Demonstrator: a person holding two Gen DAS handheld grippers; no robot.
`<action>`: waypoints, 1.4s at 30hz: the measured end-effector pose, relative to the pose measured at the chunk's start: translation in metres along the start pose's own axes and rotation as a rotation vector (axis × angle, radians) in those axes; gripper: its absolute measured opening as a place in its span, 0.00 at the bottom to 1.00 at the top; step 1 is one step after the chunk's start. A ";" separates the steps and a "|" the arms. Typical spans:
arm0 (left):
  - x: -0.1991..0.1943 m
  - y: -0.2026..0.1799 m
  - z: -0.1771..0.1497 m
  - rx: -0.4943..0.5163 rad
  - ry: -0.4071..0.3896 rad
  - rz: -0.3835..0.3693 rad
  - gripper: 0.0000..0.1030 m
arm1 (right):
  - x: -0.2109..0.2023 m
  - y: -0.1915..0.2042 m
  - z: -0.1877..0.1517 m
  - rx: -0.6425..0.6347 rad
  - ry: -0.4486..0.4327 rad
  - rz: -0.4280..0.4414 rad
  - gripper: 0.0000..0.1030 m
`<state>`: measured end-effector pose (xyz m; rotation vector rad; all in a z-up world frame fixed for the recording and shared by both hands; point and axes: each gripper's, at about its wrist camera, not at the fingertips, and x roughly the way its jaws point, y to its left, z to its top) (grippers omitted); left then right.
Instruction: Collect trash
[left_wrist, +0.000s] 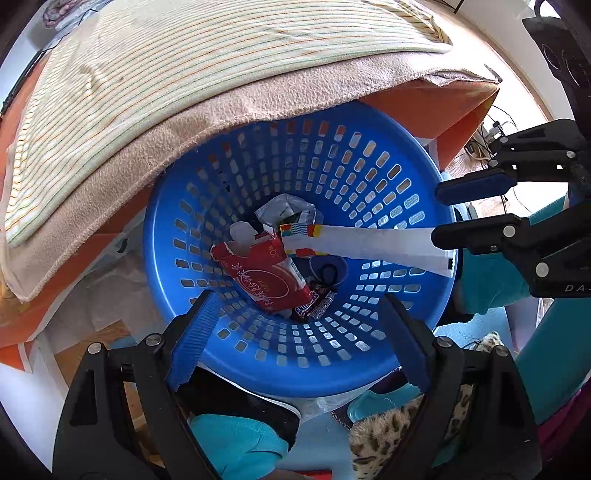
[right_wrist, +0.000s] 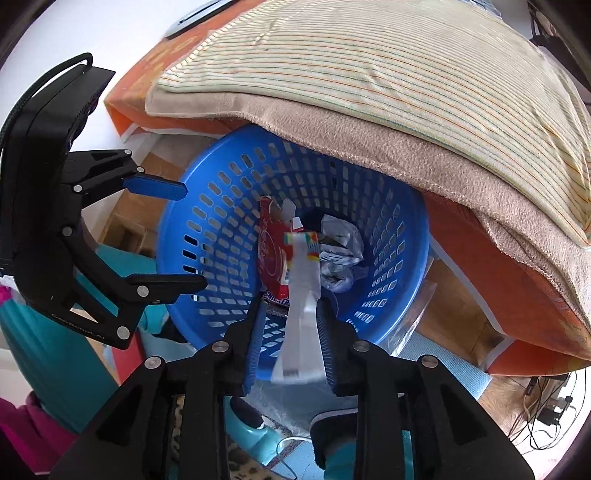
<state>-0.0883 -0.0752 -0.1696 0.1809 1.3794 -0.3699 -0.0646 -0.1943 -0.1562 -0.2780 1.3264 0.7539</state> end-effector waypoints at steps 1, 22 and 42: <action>-0.001 0.000 0.000 -0.002 -0.003 0.000 0.87 | 0.000 -0.001 0.000 0.003 -0.002 -0.003 0.29; -0.075 0.018 0.035 -0.050 -0.224 0.071 0.87 | -0.053 -0.007 0.024 0.040 -0.167 -0.103 0.60; -0.141 0.061 0.087 -0.154 -0.419 0.140 0.87 | -0.109 -0.027 0.083 0.083 -0.363 -0.247 0.68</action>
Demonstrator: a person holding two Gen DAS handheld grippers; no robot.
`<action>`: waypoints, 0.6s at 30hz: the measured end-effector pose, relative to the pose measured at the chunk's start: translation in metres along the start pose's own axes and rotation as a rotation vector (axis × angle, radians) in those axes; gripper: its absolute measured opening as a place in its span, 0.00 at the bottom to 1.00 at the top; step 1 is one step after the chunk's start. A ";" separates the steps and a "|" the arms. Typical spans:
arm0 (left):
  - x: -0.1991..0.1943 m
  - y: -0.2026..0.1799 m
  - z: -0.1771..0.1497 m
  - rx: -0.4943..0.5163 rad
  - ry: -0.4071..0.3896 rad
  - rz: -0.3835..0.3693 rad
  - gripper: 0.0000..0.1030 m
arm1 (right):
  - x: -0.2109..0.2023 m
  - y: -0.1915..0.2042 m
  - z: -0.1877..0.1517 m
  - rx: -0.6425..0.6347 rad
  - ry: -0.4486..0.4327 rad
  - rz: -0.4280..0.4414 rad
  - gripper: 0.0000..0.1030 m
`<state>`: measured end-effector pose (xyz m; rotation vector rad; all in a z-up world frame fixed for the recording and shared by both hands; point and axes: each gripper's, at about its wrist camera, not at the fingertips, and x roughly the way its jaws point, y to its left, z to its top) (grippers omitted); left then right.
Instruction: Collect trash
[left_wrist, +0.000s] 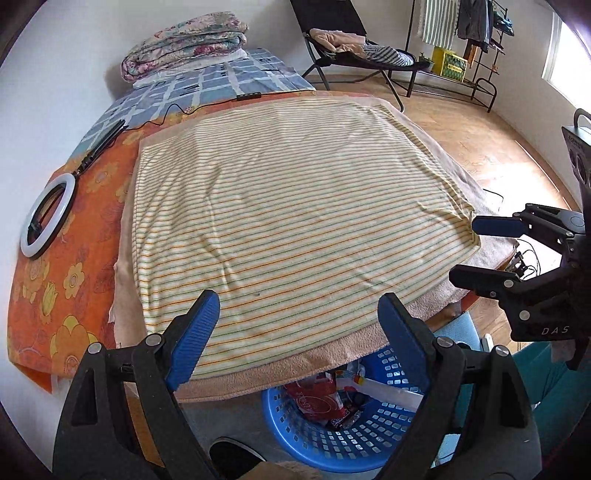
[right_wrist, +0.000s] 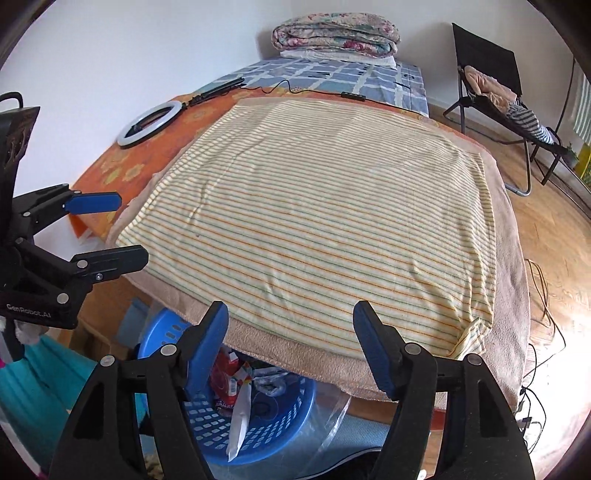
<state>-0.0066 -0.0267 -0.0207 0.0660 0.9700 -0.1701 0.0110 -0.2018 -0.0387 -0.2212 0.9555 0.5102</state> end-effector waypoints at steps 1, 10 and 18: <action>-0.001 0.002 0.003 -0.009 -0.007 0.002 0.87 | 0.000 -0.001 0.004 0.001 -0.011 -0.007 0.68; 0.000 0.019 0.016 -0.075 -0.038 0.055 0.87 | -0.002 -0.011 0.024 0.019 -0.107 -0.062 0.75; 0.001 0.027 0.021 -0.125 -0.054 0.090 0.90 | 0.000 -0.018 0.031 0.036 -0.152 -0.095 0.76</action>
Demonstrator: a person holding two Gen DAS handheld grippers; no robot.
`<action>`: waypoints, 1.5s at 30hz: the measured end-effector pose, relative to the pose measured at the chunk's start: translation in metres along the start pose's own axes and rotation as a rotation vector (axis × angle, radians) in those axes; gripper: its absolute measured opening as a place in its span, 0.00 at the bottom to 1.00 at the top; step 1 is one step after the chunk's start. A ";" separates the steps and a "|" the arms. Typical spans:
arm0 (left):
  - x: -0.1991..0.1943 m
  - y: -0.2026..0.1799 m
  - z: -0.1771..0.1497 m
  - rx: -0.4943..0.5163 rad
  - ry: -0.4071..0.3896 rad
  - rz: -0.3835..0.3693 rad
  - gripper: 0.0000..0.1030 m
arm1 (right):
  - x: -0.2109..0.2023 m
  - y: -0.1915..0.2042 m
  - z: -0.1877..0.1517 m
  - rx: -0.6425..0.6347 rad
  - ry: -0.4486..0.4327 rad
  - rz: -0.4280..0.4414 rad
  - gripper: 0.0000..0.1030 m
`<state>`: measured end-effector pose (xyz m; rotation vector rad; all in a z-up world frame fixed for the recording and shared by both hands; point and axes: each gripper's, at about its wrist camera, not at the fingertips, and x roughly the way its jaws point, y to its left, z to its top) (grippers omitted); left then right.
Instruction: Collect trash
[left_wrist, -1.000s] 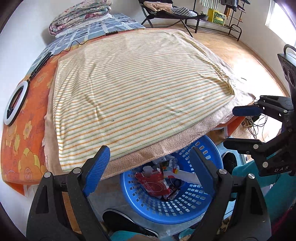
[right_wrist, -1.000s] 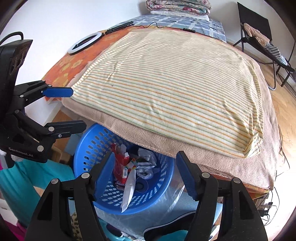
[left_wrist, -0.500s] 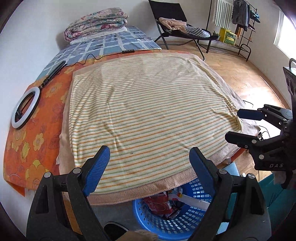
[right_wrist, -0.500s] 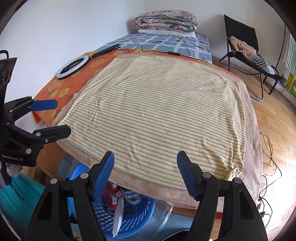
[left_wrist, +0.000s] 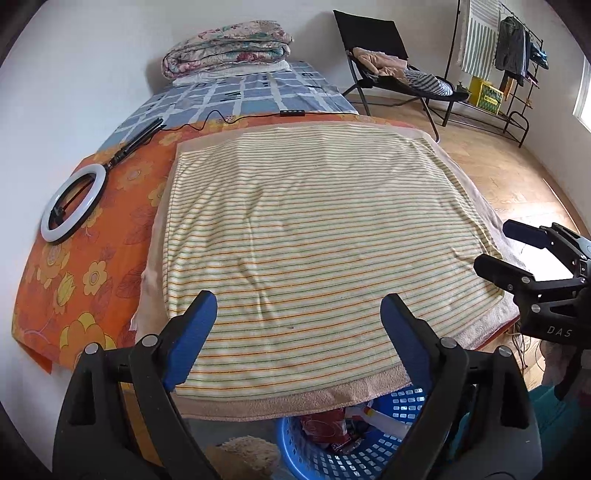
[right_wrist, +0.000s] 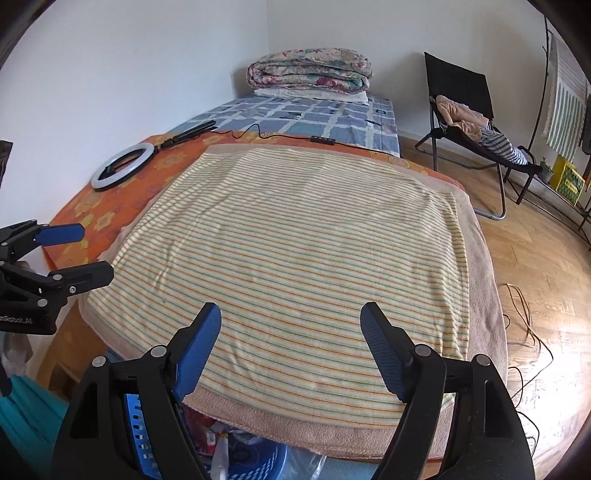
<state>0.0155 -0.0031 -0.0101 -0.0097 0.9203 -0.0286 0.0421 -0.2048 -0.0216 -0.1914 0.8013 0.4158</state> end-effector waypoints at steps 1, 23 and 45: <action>0.000 0.001 0.001 -0.005 -0.001 0.001 0.90 | 0.000 -0.001 0.000 0.005 -0.007 -0.003 0.76; -0.005 -0.004 0.002 -0.016 -0.017 0.007 0.95 | 0.002 -0.005 0.004 0.050 -0.038 -0.029 0.78; -0.005 -0.005 0.001 -0.019 -0.020 0.006 0.96 | 0.005 -0.006 0.001 0.058 -0.020 -0.030 0.78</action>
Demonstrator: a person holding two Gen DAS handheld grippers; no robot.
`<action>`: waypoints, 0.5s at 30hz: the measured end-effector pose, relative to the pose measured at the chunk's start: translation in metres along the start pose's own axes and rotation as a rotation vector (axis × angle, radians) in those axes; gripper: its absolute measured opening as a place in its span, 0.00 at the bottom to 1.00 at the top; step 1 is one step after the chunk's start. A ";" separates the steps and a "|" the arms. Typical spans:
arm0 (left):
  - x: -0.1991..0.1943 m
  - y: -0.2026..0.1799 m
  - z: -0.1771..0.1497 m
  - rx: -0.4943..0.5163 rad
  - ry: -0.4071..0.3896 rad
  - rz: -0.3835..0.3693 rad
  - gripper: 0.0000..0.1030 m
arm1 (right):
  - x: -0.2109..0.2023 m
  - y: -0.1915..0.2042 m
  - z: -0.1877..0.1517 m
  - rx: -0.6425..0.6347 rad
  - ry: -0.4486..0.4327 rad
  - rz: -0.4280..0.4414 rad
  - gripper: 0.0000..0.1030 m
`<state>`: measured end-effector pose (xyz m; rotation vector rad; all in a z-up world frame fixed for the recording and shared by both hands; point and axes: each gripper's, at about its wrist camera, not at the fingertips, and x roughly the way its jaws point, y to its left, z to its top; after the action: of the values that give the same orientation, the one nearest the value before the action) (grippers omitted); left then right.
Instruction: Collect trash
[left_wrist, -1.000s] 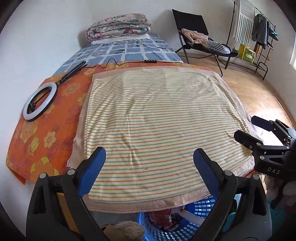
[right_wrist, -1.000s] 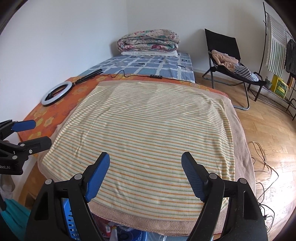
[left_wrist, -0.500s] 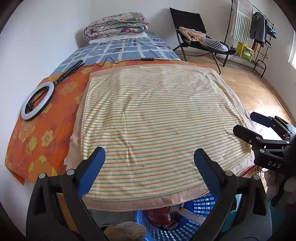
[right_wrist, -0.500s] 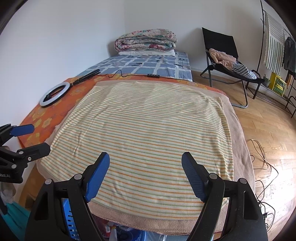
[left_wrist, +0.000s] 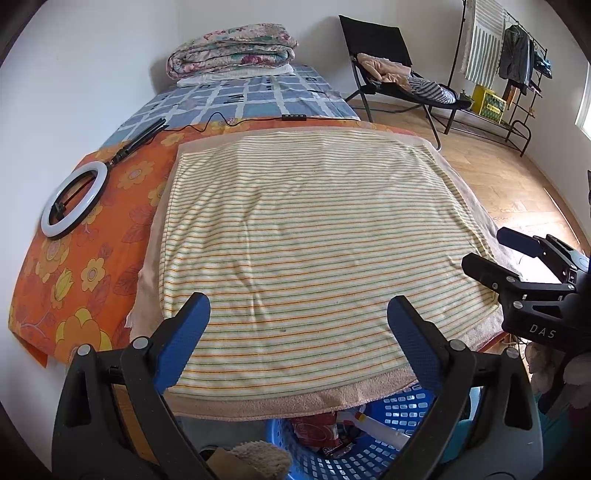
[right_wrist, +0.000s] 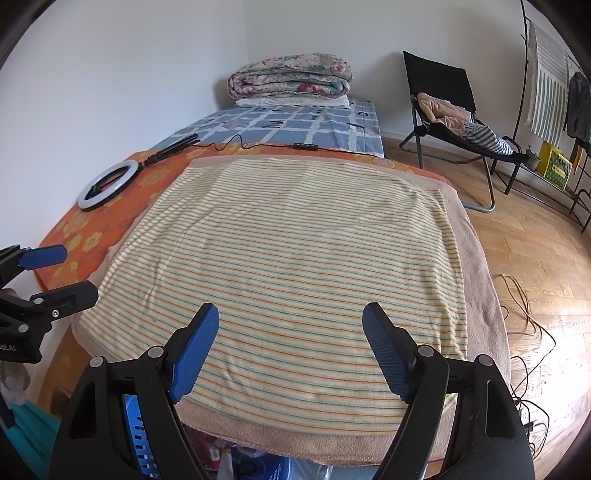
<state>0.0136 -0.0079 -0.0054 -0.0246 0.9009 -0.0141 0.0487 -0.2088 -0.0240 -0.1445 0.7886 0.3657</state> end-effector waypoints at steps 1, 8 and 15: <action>0.000 -0.001 -0.001 0.000 -0.001 0.000 0.96 | 0.000 0.000 0.000 0.001 0.000 -0.001 0.78; 0.001 -0.002 -0.002 -0.001 0.001 -0.001 0.96 | 0.001 -0.001 0.000 0.003 0.003 -0.003 0.78; 0.001 -0.002 -0.001 -0.001 0.000 -0.001 0.96 | 0.001 -0.001 0.000 0.003 0.004 -0.003 0.78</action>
<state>0.0131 -0.0098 -0.0070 -0.0262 0.9011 -0.0144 0.0496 -0.2099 -0.0250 -0.1438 0.7927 0.3612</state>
